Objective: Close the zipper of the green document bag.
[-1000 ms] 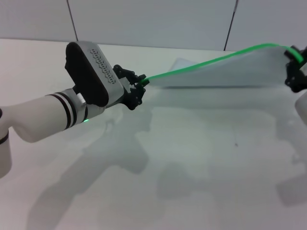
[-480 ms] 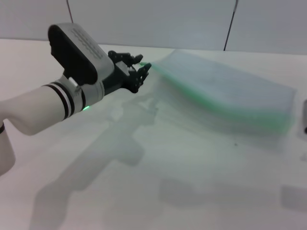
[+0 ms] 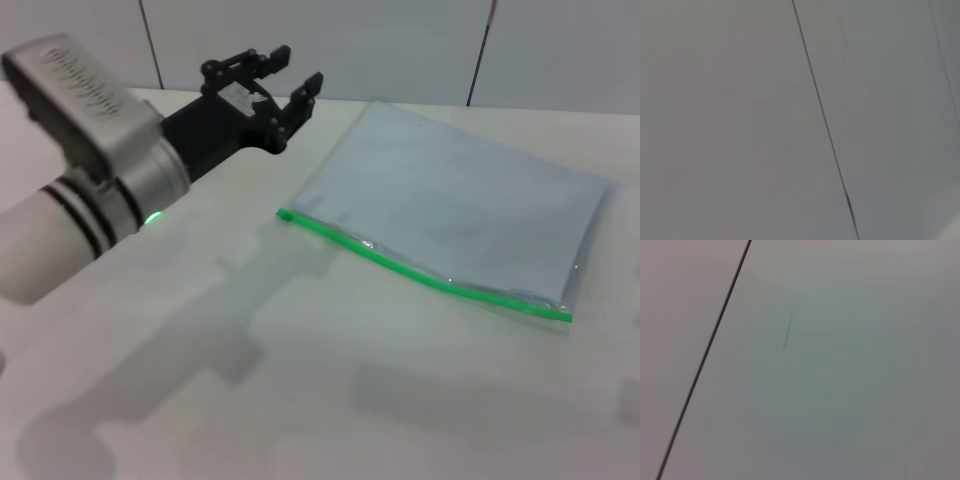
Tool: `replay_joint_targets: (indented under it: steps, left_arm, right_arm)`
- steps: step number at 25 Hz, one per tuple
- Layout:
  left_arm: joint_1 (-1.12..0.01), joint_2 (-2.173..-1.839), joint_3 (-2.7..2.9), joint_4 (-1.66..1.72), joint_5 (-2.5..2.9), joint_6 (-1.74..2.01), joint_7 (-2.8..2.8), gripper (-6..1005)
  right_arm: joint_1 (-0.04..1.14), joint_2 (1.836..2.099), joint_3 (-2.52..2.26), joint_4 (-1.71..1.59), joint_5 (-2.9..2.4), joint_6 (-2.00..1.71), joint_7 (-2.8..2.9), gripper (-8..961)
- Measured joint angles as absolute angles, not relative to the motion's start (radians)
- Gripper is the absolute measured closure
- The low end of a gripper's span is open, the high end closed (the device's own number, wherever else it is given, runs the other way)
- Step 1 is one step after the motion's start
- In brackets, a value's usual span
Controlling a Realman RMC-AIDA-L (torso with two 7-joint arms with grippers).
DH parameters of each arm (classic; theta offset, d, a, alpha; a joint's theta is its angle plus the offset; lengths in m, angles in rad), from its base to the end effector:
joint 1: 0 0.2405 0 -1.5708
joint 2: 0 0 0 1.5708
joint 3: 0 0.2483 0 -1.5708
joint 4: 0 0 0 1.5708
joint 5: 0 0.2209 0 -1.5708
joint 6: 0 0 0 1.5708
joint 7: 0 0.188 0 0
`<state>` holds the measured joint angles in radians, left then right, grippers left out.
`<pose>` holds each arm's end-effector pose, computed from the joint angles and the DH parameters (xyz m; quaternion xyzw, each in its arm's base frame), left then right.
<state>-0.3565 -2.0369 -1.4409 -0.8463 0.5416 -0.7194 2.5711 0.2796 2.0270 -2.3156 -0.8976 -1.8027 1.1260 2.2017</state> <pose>-0.1817 0.4204 -0.0394 -0.8473 -0.0617 -0.2909 0.4401 0.2433 0.3854 0.0123 -0.5997 0.1245 0.1826 0.7691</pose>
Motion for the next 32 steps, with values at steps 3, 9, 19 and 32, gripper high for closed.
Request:
replay_joint_targets:
  steps: [3,9,19,32]
  left_arm:
    - [-0.359,-2.037,-1.443,-0.758,0.416,-0.838,2.657,553]
    - [-0.362,-2.04,-1.439,-0.652,0.221,-0.956,2.741,388]
    - [-0.374,-2.046,-1.426,-0.55,-0.036,-0.957,2.838,296]
    - [-0.402,-2.048,-1.425,-0.514,-0.108,-0.888,2.836,280]
  right_arm:
    - [0.316,2.026,-2.343,-0.798,-1.806,1.126,2.37,455]
    - [0.375,2.031,-2.403,-0.656,-1.804,1.122,2.534,461]
    - [0.415,2.033,-2.464,-0.543,-1.802,1.161,2.732,465]
    - [0.486,2.036,-2.465,-0.486,-1.767,1.021,2.729,464]
